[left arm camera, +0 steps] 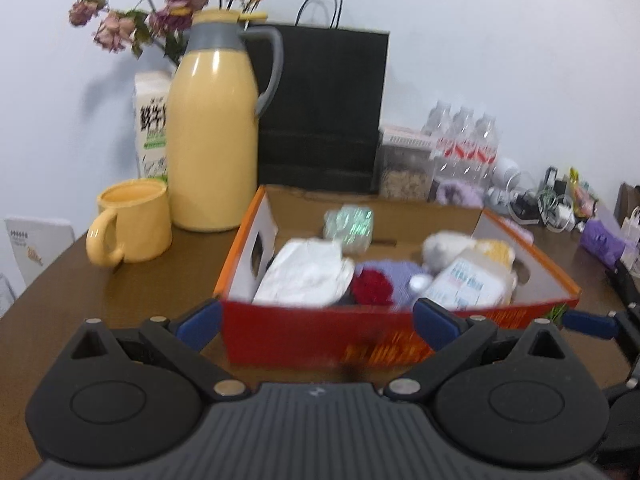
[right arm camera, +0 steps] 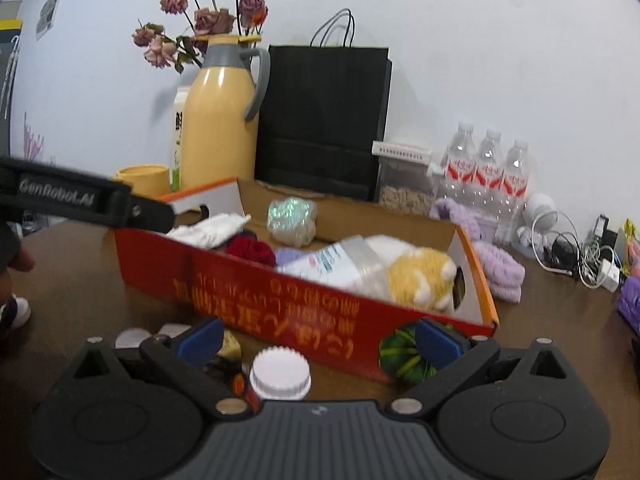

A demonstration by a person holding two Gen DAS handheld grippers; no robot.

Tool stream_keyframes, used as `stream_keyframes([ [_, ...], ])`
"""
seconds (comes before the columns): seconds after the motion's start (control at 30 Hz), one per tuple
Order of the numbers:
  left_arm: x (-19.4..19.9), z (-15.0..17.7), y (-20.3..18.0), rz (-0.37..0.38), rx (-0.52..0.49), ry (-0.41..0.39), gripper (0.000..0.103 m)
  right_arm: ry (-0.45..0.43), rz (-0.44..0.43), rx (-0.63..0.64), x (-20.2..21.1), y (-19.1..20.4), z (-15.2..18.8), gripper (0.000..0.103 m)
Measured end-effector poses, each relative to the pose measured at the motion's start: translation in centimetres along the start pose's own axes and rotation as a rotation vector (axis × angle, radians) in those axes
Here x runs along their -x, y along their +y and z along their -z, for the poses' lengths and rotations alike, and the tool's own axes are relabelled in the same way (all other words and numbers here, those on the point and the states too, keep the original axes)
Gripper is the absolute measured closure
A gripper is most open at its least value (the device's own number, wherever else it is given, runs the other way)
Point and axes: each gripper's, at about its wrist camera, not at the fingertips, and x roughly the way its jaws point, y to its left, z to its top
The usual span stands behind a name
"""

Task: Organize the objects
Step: 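Withdraw the right tool and grasp the ridged white cap on the table, then lift the ridged white cap with the right tool toward the box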

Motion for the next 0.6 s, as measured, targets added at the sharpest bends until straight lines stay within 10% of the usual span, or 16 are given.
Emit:
stream_keyframes([
  [0.33,0.0,1.4,0.7,-0.010,-0.004,0.057,0.000,0.075,-0.044,-0.043,-1.5,-0.4,0.5,0.039],
  [0.6,-0.3,1.6,0.6,-0.006,-0.009,0.069,0.000,0.101,-0.082,-0.072,-2.3,-0.3,0.5,0.045],
])
